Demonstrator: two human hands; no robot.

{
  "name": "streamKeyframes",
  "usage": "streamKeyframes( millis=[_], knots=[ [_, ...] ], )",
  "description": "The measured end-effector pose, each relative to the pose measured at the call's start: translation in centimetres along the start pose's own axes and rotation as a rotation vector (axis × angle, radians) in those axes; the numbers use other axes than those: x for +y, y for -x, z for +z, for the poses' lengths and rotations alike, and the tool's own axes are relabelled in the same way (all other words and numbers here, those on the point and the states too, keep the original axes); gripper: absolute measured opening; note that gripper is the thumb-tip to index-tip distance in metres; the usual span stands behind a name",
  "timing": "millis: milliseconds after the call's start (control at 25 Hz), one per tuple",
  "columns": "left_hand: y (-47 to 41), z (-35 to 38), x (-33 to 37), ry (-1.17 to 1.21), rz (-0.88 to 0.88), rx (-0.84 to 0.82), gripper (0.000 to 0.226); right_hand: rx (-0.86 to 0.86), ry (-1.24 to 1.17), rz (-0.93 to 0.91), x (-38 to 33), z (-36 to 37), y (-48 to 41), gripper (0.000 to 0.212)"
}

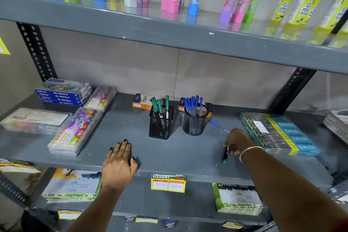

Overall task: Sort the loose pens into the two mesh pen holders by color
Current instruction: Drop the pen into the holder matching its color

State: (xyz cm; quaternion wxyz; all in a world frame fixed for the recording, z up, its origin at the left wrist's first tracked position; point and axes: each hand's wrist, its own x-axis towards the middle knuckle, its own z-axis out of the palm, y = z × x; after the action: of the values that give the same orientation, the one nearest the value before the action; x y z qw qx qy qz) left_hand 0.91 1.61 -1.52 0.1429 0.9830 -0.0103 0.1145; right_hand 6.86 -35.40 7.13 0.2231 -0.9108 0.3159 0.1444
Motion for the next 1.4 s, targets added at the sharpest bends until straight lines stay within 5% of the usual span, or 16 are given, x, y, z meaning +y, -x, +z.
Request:
streamKeyframes(
  millis=[200, 360, 600, 840, 1400],
  knots=[
    [0.0, -0.1, 0.0, -0.003, 0.001, -0.007, 0.060, -0.284, 0.111, 0.107, -1.3, -1.4, 1.1, 0.034],
    [0.1, -0.2, 0.1, 0.014, -0.007, -0.011, 0.061, -0.333, 0.026, 0.047, -6.3, -4.6, 4.6, 0.035],
    [0.1, -0.3, 0.1, 0.035, -0.012, -0.018, 0.062, 0.210, -0.095, -0.435, -16.7, -4.8, 8.1, 0.015],
    [0.0, -0.4, 0.1, 0.035, 0.002, -0.003, 0.061, 0.238, -0.042, -0.540, -21.7, 1.3, 8.8, 0.029],
    [0.0, -0.4, 0.1, 0.005, -0.001, -0.001, 0.059, 0.318, 0.022, -0.566, -22.4, 4.4, 6.2, 0.020]
  ],
)
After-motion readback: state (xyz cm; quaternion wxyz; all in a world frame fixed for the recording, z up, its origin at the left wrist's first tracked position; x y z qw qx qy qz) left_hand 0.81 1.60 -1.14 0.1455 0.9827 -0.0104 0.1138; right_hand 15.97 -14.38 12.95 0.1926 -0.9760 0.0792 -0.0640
